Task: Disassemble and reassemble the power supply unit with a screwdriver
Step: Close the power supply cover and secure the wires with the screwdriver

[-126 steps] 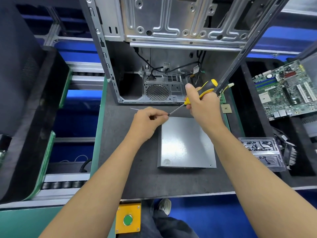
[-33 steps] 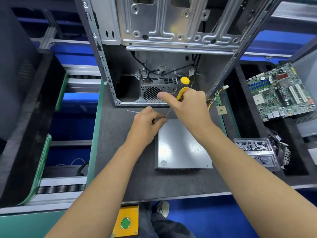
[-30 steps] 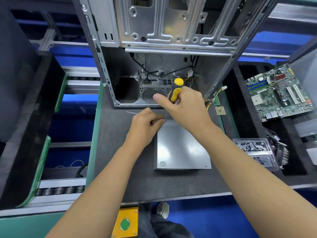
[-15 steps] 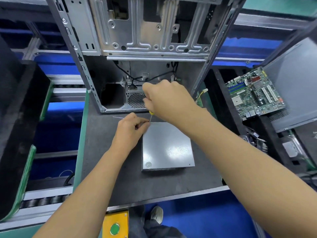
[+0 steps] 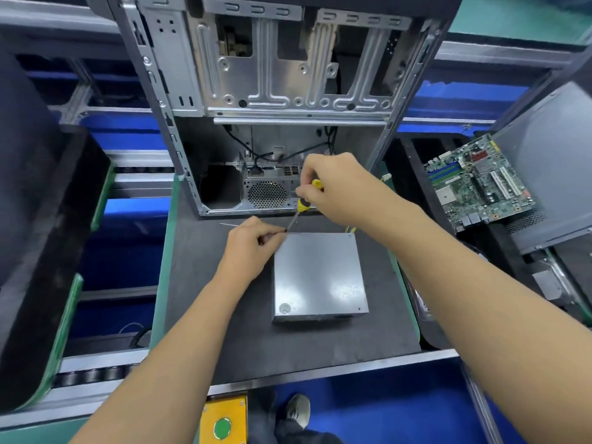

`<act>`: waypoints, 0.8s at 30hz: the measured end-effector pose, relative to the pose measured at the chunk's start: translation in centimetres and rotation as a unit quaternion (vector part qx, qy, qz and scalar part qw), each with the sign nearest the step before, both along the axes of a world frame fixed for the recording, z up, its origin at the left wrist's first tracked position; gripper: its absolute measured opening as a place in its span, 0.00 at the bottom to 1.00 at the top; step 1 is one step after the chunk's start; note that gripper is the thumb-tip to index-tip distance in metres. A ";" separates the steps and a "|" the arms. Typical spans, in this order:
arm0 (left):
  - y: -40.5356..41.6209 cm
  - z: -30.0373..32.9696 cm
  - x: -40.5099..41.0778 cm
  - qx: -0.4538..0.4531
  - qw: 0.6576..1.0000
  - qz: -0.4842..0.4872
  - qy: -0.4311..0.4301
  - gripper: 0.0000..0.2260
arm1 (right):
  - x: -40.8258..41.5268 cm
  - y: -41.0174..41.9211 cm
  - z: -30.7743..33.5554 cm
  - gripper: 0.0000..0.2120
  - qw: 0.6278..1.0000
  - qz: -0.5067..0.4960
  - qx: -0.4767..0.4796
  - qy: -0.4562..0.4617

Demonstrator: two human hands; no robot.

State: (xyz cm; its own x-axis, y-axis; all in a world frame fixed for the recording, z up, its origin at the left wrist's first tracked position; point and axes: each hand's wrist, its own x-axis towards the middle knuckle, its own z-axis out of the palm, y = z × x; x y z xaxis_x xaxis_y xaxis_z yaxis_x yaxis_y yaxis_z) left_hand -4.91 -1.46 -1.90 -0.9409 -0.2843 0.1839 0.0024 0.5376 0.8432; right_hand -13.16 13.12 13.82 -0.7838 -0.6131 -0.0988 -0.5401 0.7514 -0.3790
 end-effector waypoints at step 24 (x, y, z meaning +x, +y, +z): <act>-0.4 -1.3 -0.8 0.235 0.963 0.032 -0.130 0.12 | -0.4 2.5 -2.6 0.08 0.992 -0.078 -0.082 -0.062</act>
